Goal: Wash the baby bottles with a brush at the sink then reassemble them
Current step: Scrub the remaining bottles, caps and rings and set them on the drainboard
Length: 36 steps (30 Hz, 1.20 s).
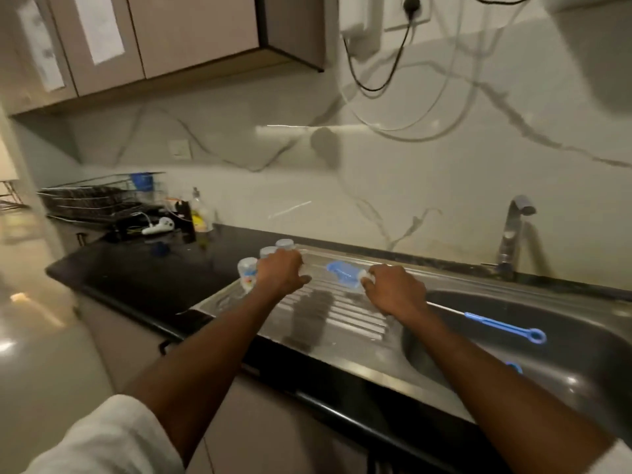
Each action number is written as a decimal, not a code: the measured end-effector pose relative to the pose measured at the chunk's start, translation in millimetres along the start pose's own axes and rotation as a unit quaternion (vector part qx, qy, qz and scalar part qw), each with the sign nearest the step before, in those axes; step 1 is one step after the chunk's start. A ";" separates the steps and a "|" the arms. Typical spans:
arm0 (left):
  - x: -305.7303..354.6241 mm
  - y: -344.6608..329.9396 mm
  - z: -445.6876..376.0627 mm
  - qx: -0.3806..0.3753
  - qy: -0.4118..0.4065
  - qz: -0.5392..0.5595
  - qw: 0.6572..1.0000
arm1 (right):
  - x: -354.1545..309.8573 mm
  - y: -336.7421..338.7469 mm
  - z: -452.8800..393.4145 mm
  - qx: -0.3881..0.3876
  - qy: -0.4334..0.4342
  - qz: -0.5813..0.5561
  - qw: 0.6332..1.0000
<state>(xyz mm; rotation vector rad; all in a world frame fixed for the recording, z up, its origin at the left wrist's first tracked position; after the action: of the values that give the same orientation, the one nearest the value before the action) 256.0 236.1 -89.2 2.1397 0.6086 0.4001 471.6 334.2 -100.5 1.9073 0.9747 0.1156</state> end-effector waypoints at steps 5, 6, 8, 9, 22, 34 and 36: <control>-66.3 -12.0 1.4 -0.013 0.056 -0.038 0.998 | -54.0 -35.1 -16.6 -0.008 0.016 -0.007 1.000; -71.7 -16.4 2.4 -0.015 0.060 -0.036 0.997 | -60.6 -39.3 -18.7 -0.009 0.018 -0.006 1.000; -78.1 -27.4 2.5 -0.011 0.057 -0.032 0.998 | -71.5 -49.7 -22.9 -0.012 0.022 -0.003 1.000; -78.5 -32.6 1.3 -0.008 0.051 -0.033 0.998 | -74.3 -55.2 -25.0 -0.013 0.024 -0.001 1.000; -66.7 -73.8 -15.7 -0.024 -0.012 -0.112 0.993 | -69.4 -98.2 -26.9 -0.002 0.024 0.007 1.000; -37.1 -62.4 -14.4 0.002 -0.043 -0.076 0.996 | -23.5 -77.4 -20.0 0.002 -0.008 -0.004 1.000; -17.9 -48.4 -17.7 0.039 -0.067 -0.048 0.996 | -8.9 -65.8 -19.5 0.006 -0.020 -0.001 1.000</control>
<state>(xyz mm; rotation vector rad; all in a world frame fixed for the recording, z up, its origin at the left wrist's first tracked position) 219.0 262.8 -119.2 2.1812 0.6572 0.1808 418.6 356.8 -138.9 1.9124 0.9522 0.0715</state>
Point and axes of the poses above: each hand's wrist, its own z-axis away from the middle knuckle, its own y-axis out of the back of the hand, x = y × z, the point moved 9 cm from there along -z, towards the middle knuckle, and after that the axes turned 15 degrees about x, right-handed, at the moved point
